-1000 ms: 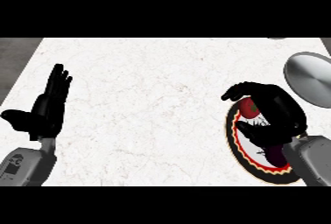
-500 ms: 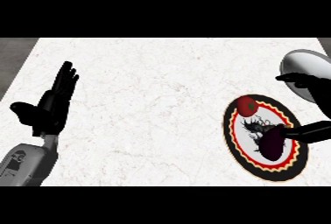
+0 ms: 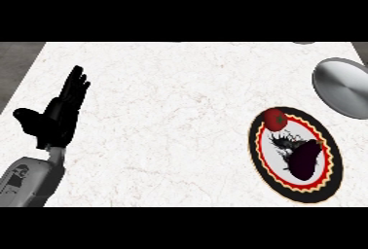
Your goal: Pick the tomato from the plate and place it in the pan
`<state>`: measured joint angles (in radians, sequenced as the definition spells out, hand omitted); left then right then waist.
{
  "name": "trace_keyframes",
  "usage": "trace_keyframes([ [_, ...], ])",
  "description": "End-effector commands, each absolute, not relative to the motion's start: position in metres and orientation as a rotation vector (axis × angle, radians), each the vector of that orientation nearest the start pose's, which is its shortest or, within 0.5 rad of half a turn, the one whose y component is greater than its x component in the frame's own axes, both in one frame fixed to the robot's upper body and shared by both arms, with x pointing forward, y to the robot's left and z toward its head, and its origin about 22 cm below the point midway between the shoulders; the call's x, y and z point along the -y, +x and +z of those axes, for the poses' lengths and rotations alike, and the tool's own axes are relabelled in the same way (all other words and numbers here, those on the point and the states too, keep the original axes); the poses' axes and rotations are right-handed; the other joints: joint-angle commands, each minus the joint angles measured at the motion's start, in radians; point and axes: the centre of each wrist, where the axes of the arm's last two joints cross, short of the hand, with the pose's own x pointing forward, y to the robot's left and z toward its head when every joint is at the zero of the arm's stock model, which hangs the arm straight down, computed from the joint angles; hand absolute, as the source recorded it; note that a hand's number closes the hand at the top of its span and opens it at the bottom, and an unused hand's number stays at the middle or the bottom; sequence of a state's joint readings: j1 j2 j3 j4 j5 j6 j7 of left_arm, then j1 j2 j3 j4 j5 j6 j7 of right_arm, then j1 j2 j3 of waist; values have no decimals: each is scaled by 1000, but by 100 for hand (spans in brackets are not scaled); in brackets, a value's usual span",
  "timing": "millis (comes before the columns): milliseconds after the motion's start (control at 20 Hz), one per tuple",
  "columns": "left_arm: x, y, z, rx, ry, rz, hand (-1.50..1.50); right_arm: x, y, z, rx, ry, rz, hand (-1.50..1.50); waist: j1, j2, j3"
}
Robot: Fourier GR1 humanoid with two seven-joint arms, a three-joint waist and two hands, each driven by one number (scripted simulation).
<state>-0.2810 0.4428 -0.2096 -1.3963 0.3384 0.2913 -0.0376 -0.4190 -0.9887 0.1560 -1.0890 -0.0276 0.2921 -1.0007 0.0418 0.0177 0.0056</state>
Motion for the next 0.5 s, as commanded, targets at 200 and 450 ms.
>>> trace_keyframes([
  [200,-267,307,59,1642,167,-85,0,460,332,184,2220,-92,1375,-150,1,-8,-3],
  [450,-265,309,50,1607,183,-55,0,421,348,187,2199,-47,1437,-150,-25,-13,-5],
])
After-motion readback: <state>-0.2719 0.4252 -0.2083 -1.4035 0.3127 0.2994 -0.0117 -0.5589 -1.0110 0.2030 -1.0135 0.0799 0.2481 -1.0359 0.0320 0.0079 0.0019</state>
